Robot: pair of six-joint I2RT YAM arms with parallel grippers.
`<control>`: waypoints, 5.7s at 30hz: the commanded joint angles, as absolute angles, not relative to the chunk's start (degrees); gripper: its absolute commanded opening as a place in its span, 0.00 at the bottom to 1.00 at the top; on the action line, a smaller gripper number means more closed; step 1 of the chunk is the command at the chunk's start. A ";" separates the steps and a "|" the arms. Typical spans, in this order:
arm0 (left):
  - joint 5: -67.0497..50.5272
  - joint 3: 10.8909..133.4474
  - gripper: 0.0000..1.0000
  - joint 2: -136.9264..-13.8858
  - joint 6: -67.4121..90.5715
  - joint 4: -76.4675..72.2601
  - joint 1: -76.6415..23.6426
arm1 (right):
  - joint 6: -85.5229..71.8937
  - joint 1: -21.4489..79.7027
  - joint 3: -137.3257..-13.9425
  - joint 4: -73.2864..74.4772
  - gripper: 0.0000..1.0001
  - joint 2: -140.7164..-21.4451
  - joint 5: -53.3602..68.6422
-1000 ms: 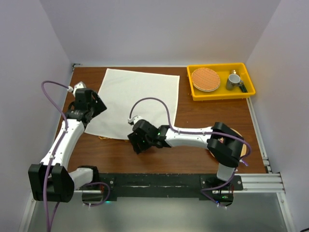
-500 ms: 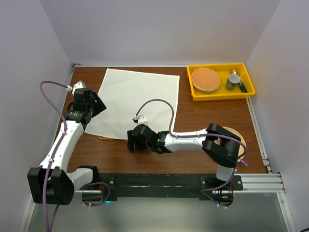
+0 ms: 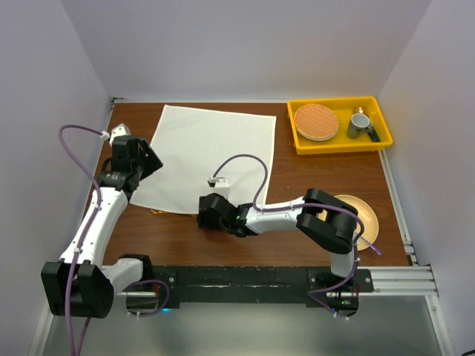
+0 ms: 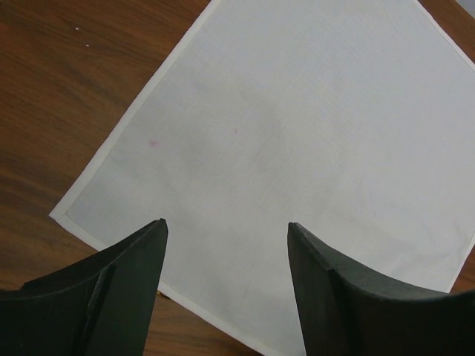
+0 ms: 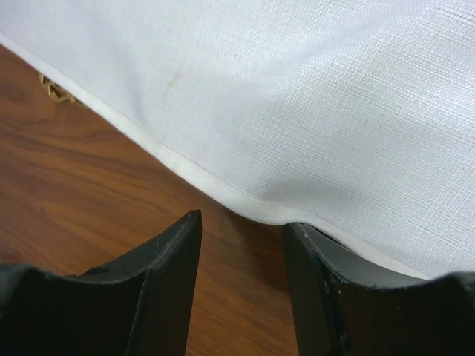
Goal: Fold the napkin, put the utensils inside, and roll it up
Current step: Flatten the napkin out, then fold the napkin
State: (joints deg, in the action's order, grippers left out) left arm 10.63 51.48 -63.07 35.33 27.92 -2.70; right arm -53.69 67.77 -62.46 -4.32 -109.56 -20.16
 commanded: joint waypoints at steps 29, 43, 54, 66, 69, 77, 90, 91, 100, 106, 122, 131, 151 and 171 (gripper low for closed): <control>7.65 51.59 0.70 -57.66 35.33 27.60 -2.46 | -75.40 68.03 -62.05 -18.19 0.37 -115.84 -33.92; 7.82 51.68 0.70 -56.87 35.42 27.86 -2.37 | -72.68 68.82 -59.51 -18.99 0.00 -114.18 -32.96; 8.61 51.07 0.70 -57.74 35.95 27.60 -2.46 | -77.51 74.35 -52.21 -17.49 0.00 -106.00 -31.20; 9.14 49.22 0.71 -59.15 36.04 26.72 -2.46 | -85.87 78.05 -45.71 -18.46 0.00 -104.33 -28.91; 8.70 49.48 0.71 -59.76 36.30 26.63 -2.37 | -86.05 78.05 -44.65 -18.90 0.00 -103.54 -30.50; 8.97 48.34 0.72 -60.82 36.83 25.75 -2.46 | -87.19 78.13 -44.03 -18.55 0.05 -103.89 -31.55; 8.61 47.90 0.79 -63.81 36.12 25.14 -2.37 | -69.19 77.96 -46.76 -7.84 0.71 -96.95 -34.53; 8.70 47.99 0.79 -64.33 36.04 25.14 -2.37 | -65.17 77.78 -47.28 -5.47 0.77 -96.16 -35.24; 11.69 49.22 0.81 -67.06 36.65 26.10 -2.02 | -45.46 67.87 -51.07 14.40 0.80 -83.77 -34.72; 14.41 47.64 0.67 -67.76 41.30 27.68 3.32 | -36.49 49.69 -53.42 21.15 0.77 -81.38 -20.57; 11.60 44.39 0.57 -74.09 44.03 26.37 13.80 | -30.76 46.85 -57.04 19.68 0.19 -95.01 -12.65; 15.21 41.57 0.58 -69.62 45.35 27.42 13.71 | -35.59 46.85 -47.12 21.36 0.19 -90.18 -14.59; 31.72 53.78 0.64 -52.04 44.65 38.84 13.36 | -15.38 61.43 -91.21 20.40 0.69 -114.24 -5.12; 40.87 59.42 0.66 -53.61 44.82 43.16 9.23 | -9.49 69.26 -140.53 17.67 0.42 -152.40 1.23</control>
